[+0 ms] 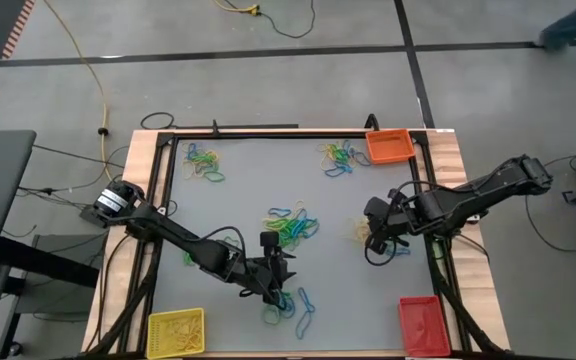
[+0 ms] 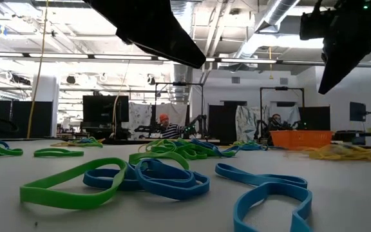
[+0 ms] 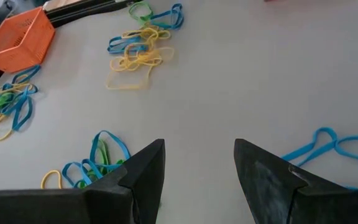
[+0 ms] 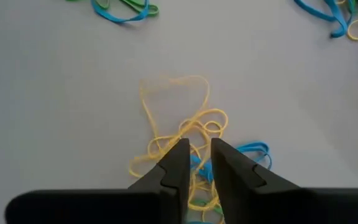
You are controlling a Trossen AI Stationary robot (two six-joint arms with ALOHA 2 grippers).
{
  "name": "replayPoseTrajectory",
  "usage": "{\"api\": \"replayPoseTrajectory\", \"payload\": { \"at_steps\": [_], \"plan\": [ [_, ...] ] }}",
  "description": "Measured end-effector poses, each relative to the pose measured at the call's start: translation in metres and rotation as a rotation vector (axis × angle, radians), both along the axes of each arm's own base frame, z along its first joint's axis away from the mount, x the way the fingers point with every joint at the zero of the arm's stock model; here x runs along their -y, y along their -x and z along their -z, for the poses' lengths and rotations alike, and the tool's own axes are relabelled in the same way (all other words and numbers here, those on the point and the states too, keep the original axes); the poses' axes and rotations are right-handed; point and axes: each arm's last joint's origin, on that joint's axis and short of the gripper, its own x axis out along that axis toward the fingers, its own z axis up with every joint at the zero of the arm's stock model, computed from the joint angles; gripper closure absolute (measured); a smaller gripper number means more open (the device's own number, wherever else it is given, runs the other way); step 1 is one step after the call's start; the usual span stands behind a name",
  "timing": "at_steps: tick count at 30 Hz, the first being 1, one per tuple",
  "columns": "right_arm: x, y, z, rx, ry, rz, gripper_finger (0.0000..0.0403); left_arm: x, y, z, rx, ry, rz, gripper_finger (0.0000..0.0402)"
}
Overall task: Sort rubber bands into baskets
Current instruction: Put the yellow rubber band into the yellow bin
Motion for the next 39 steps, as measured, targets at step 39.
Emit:
{"api": "replayPoseTrajectory", "payload": {
  "at_steps": [39],
  "plan": [
    [-0.018, 0.009, 0.099, 0.279, -0.108, -0.268, 0.0175, -0.001, -0.001, 0.000, -0.001, 0.005, 0.002, 0.0219]
  ]
}}
